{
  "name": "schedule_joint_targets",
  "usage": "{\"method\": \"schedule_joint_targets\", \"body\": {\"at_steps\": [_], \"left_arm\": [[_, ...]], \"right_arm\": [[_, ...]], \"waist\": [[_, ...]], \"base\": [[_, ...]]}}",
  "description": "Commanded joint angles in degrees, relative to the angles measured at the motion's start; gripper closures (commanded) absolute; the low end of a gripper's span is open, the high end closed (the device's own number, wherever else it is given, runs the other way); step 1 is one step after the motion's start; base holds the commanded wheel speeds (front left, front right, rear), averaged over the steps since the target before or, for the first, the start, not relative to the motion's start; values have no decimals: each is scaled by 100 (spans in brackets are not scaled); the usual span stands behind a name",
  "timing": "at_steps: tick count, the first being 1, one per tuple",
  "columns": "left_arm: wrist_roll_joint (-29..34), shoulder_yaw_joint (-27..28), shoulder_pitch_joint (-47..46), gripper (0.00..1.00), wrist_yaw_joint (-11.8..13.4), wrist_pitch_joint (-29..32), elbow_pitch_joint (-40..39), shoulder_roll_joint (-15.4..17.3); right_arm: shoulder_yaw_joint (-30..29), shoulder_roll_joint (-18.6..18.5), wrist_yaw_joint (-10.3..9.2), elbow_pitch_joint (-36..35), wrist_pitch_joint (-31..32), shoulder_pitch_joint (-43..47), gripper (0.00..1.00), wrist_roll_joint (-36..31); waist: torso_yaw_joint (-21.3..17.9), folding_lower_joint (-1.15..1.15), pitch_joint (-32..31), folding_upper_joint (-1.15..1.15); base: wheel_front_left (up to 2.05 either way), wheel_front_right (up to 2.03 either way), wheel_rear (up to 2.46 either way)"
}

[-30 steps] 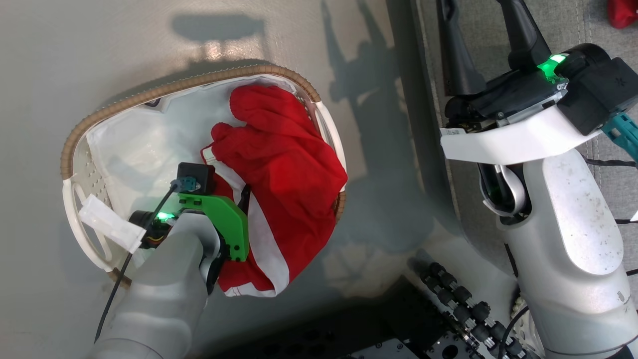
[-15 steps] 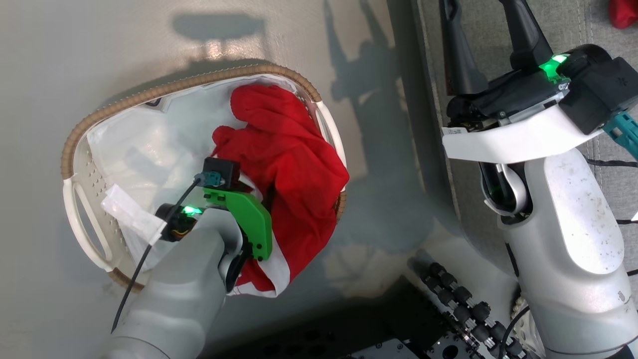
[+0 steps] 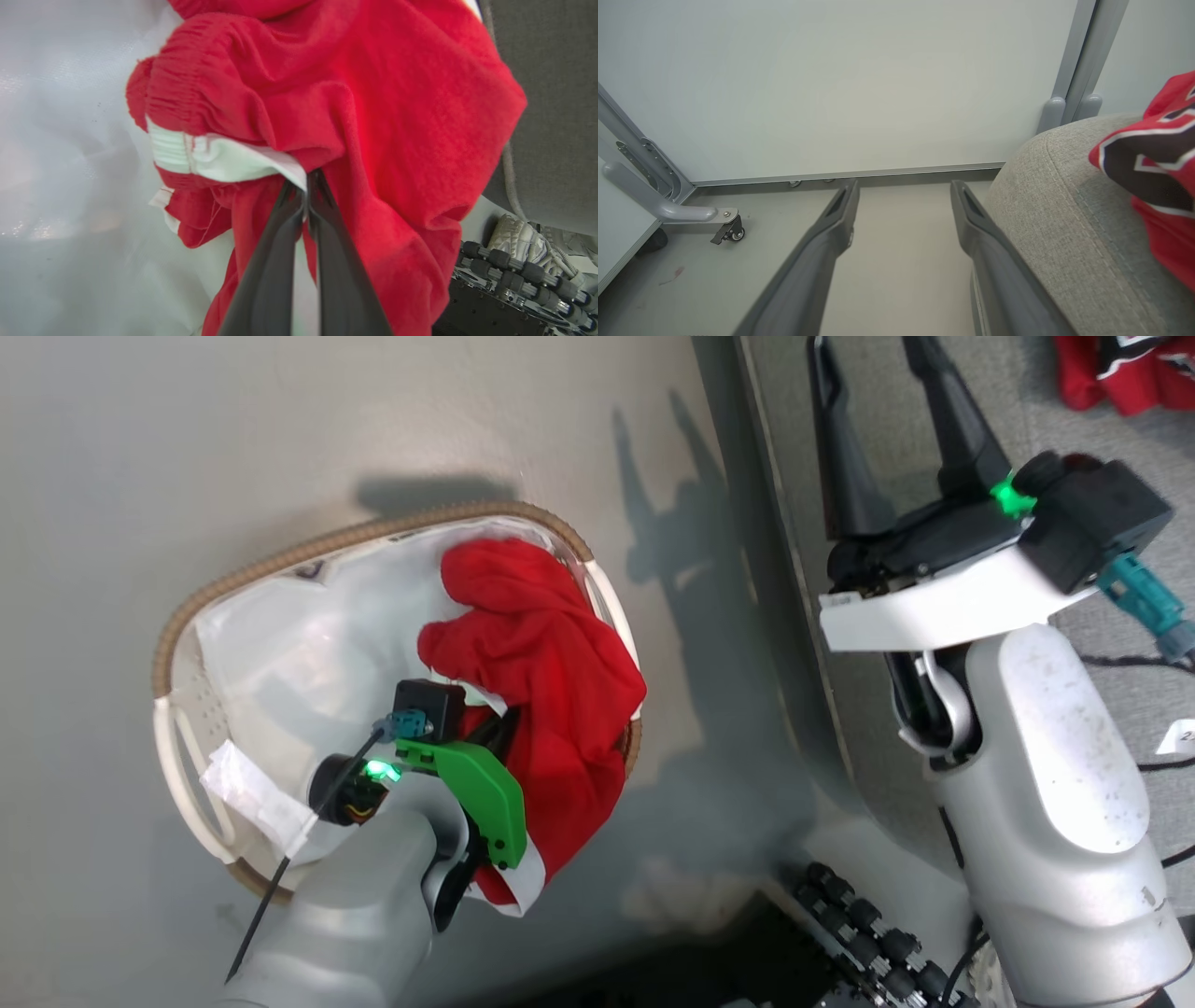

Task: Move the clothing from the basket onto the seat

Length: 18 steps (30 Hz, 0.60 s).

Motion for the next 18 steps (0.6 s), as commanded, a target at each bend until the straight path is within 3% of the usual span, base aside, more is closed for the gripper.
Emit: {"method": "schedule_joint_targets", "body": {"at_steps": [1, 8, 18], "left_arm": [[-102, -49, 115, 100, -19, -85, -52, 24], [-383, -139, 443, 100, -20, -287, -274, 12], [433, 1120, 1252, 100, -19, -288, -1401, 128]], "right_arm": [[-1, -20, -8, 89, -3, 139, 0, -31], [-10, -23, -7, 464, -2, 536, 0, -87], [36, -24, -7, 853, -2, 1269, 0, -201]], "waist": [[184, 0, -572, 0], [449, 0, -1497, 0], [845, 0, -2703, 0]], "base": [[0, 0, 0], [0, 0, 0], [0, 0, 0]]}}
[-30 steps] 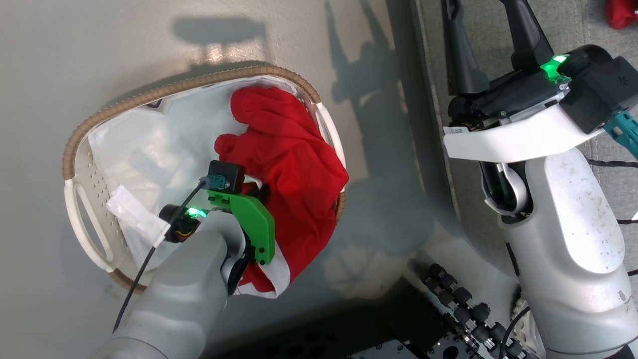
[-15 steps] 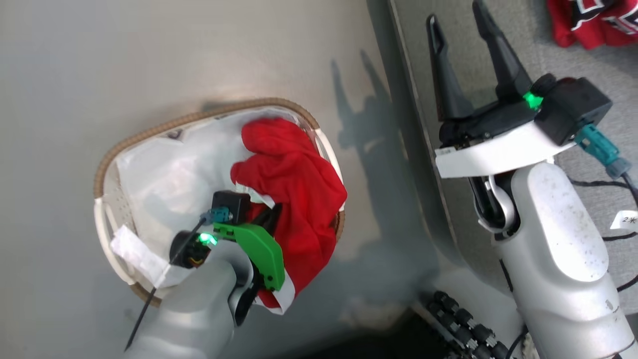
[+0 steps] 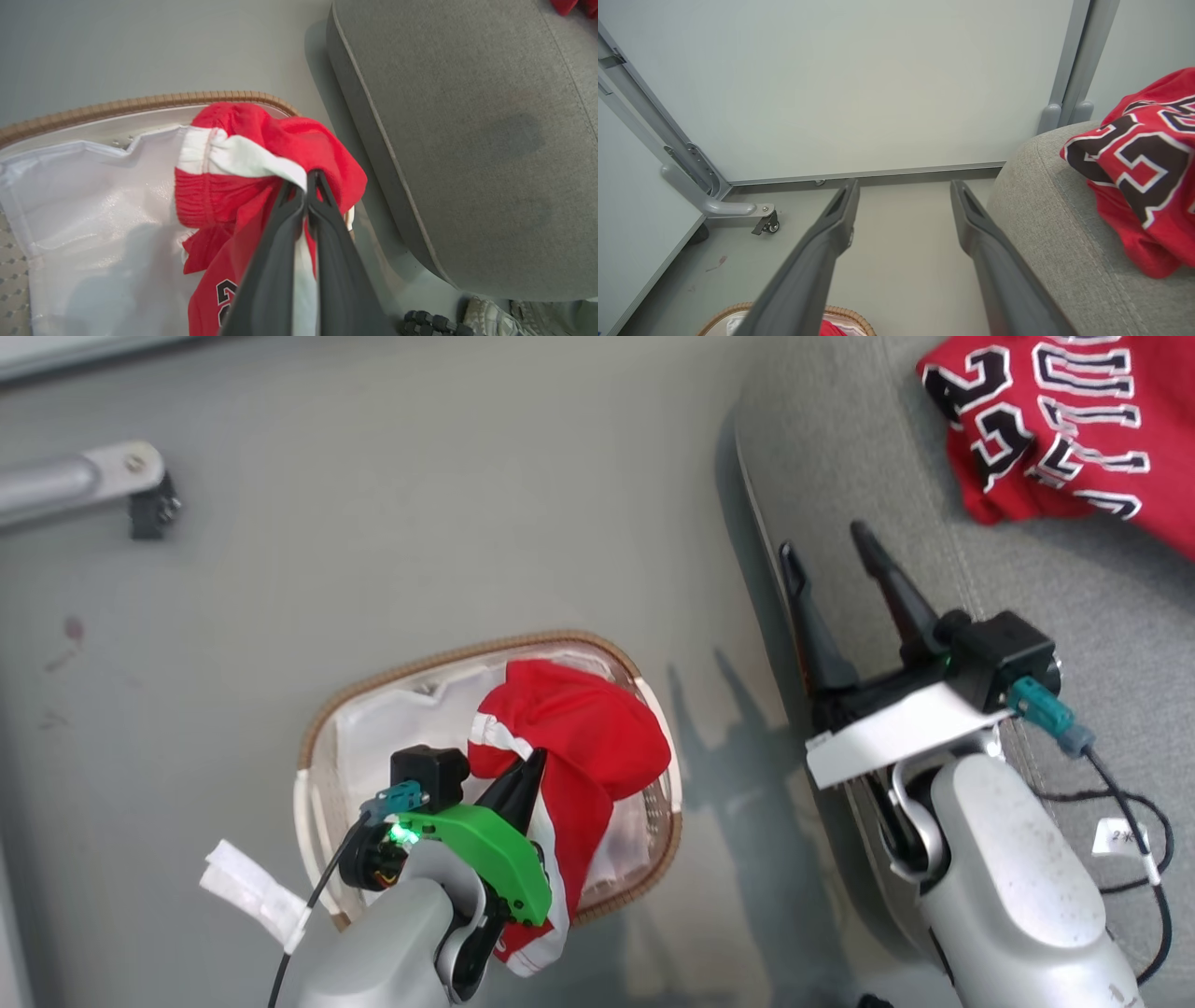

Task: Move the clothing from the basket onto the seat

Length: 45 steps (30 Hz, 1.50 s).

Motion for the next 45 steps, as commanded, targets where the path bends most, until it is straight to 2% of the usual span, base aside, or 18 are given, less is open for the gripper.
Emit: {"method": "schedule_joint_targets", "body": {"at_steps": [1, 9, 21, 30, 32, 40, 45], "left_arm": [[149, 179, 177, 100, -18, -21, -141, 29], [1107, 1276, 880, 100, -17, -22, -1213, -47], [1767, 2169, 1076, 100, -17, -22, -2463, -139], [1907, 2382, 1098, 100, -17, -22, -2815, -193], [1897, 2395, 1101, 100, -17, -22, -2851, -205], [1806, 2173, 1019, 100, -17, -23, -2887, -227], [1655, 1924, 933, 100, -17, -22, -2953, -227]], "right_arm": [[-28, -32, -7, 46, -1, 183, 0, -23], [-109, -30, -6, 260, 0, 728, 0, 27], [-106, -29, -7, 458, 0, 1343, 0, 76], [133, -27, -6, 529, 0, 1691, 0, -11], [336, -26, -6, 494, 0, 1730, 0, -47], [1745, -31, -7, 342, 0, 1441, 0, 35], [2074, -28, -7, 475, -1, 1027, 0, -87]], "waist": [[404, 0, -805, 0], [628, 0, -1488, 0], [817, 0, -2241, 0], [899, 0, -2592, 0], [937, 0, -2637, 0], [1194, 0, -2728, 0], [1420, 0, -2731, 0]], "base": [[0, 0, 0], [0, 0, 0], [0, 0, 0], [0, 0, 0], [0, 0, 0], [0, 0, 0], [0, 0, 0]]}}
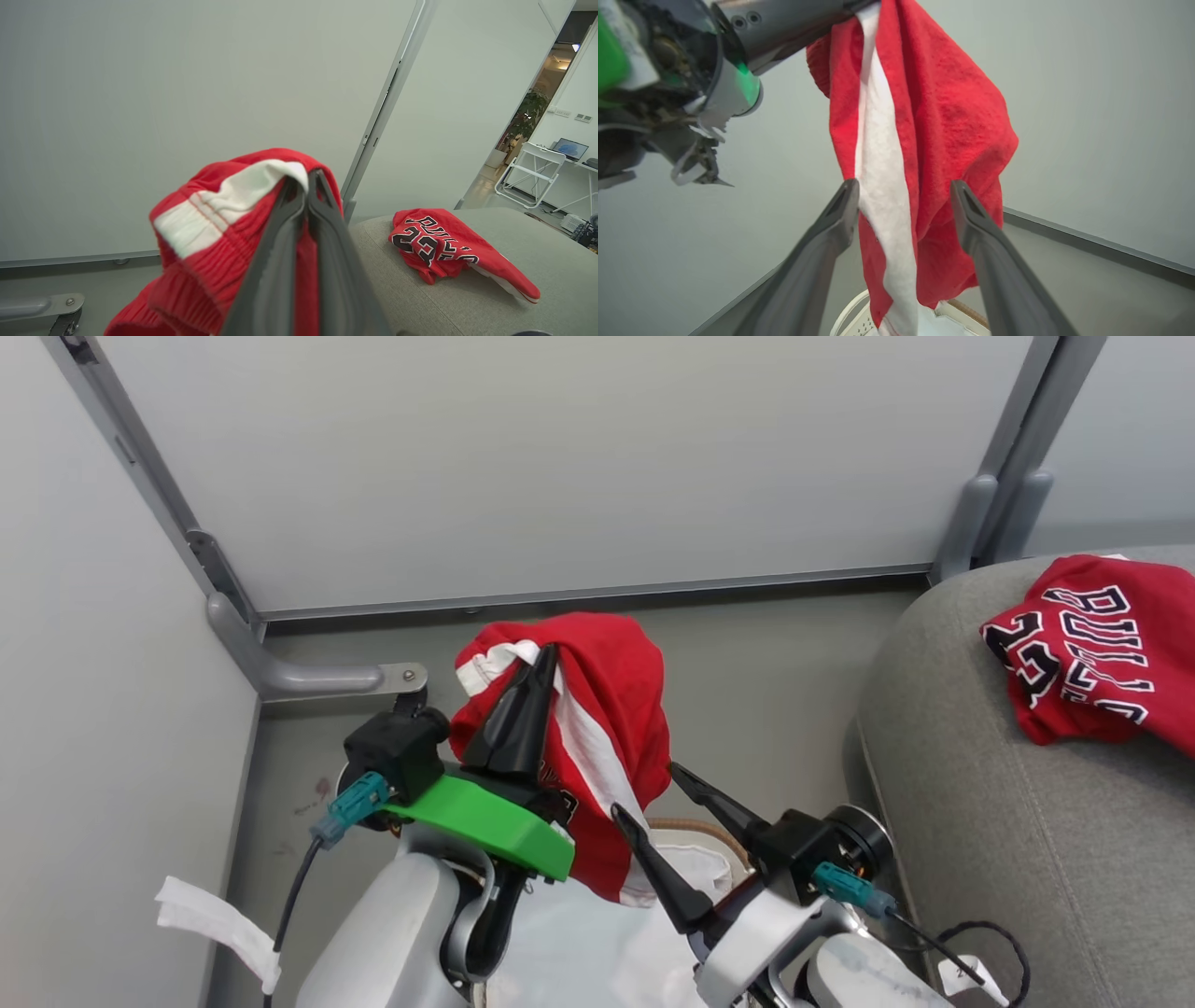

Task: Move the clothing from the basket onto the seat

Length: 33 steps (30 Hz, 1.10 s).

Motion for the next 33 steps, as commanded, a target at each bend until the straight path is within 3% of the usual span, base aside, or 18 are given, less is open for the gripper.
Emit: {"method": "schedule_joint_targets", "body": {"at_steps": [1, 6, 23, 24, 25, 26, 27, 33], "left_arm": [[-60, -77, -93, 100, -16, -20, -32, 11], [-215, -394, -191, 100, -16, -21, -45, 10], [-515, -1092, -421, 100, -16, -20, -224, 8], [-534, -1121, -431, 100, -16, -20, -228, 8], [-545, -1144, -444, 100, -16, -20, -230, 8], [-555, -1161, -456, 100, -16, -20, -229, 9], [-562, -1172, -459, 100, -16, -20, -223, 9], [-597, -1137, -433, 100, -16, -21, -181, 8]], "right_arm": [[43, -28, -8, 90, -1, -112, 0, 8], [277, -25, -8, 489, -2, -526, 0, 12], [152, -25, -8, 1393, -1, -906, 0, 280], [162, -26, -8, 1444, -2, -912, 5, 307], [181, -26, -8, 1494, -1, -914, 53, 343], [191, -27, -8, 1536, -1, -920, 80, 404], [205, -27, -8, 1571, -1, -928, 100, 432], [251, -29, -8, 1819, -1, -826, 100, 568]], "waist": [[165, 0, -8, 0], [440, 0, 19, 0], [879, 0, 84, 0], [897, 0, 86, 0], [912, 0, 91, 0], [928, 0, 93, 0], [938, 0, 95, 0], [943, 0, 90, 0]], "base": [[0, 0, 0], [0, 0, 0], [0, 0, 0], [0, 0, 0], [0, 0, 0], [0, 0, 0], [0, 0, 0], [0, 0, 0]]}}
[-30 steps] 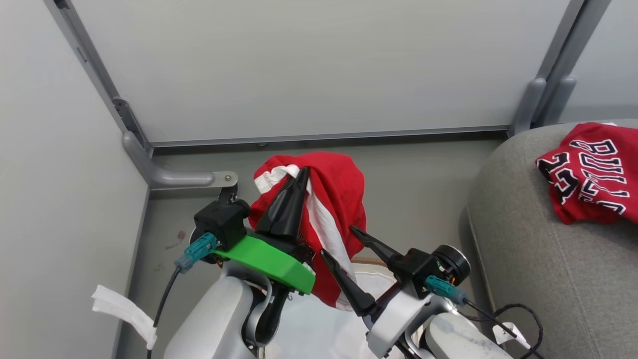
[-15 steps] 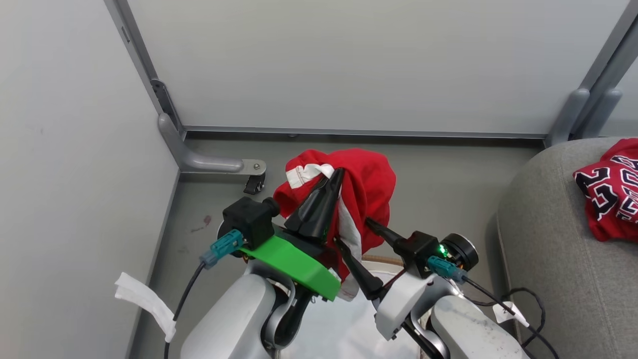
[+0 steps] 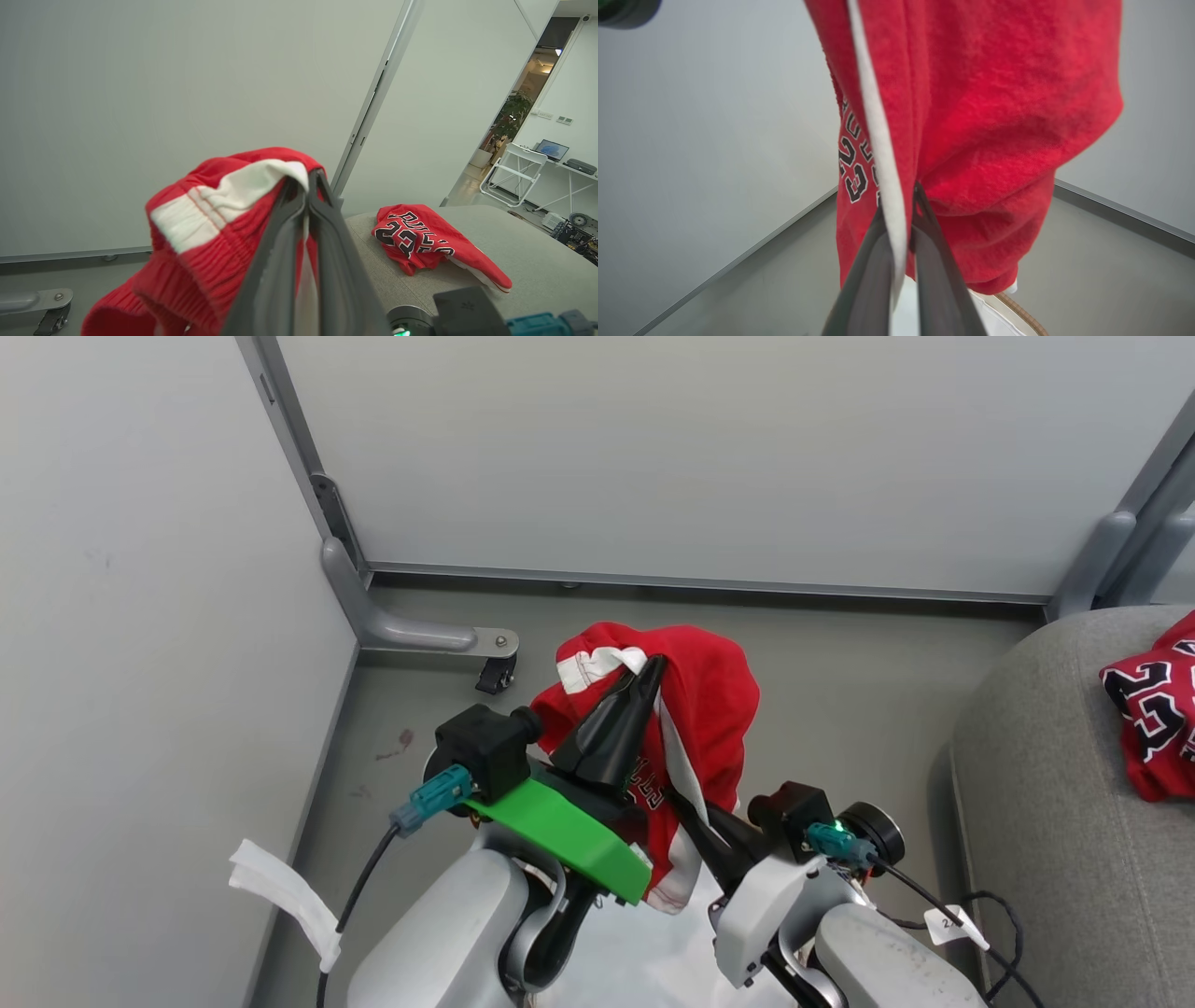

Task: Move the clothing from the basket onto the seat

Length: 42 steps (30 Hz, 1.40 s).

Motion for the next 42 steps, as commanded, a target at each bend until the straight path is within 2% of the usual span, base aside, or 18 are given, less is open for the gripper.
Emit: {"method": "schedule_joint_targets", "body": {"at_steps": [1, 11, 16, 17, 18, 19, 29, 42], "left_arm": [[-24, 57, -48, 100, -16, -22, -5, 7], [73, 256, 59, 100, -16, -44, 36, 4], [66, 361, 150, 100, 4, -42, 118, 6], [92, 382, 158, 91, 23, -34, 138, 6], [108, 401, 176, 51, 40, -29, 165, 8], [129, 393, 184, 0, 64, -23, 208, 7], [496, 791, 344, 0, 81, -14, 509, 6], [1064, 1309, 659, 0, -6, -14, 580, 13]], "right_arm": [[-4, -34, -8, 94, 0, 88, 100, 44], [-179, -46, -8, 344, 8, 442, 100, -60], [-546, -40, -8, -52, 4, 539, 100, -130], [-617, -41, -8, -161, 2, 572, 100, -146], [-689, -40, -8, -285, 2, 601, 100, -182], [-752, -38, -8, -388, 1, 619, 100, -199], [-1179, -33, -8, -1292, -2, 761, 100, -183], [-1632, -27, -7, -2008, -3, 801, 100, -66]], "waist": [[-13, 0, -7, 0], [-194, 0, -35, 0], [-361, 0, -23, 0], [-401, 0, -18, 0], [-457, 0, -9, 0], [-505, 0, -2, 0], [-1503, 0, 83, 0], [-3287, 0, 350, 0]], "base": [[0, 0, 0], [0, 0, 0], [0, 0, 0], [0, 0, 0], [0, 0, 0], [0, 0, 0], [0, 0, 0], [0, 0, 0]]}}
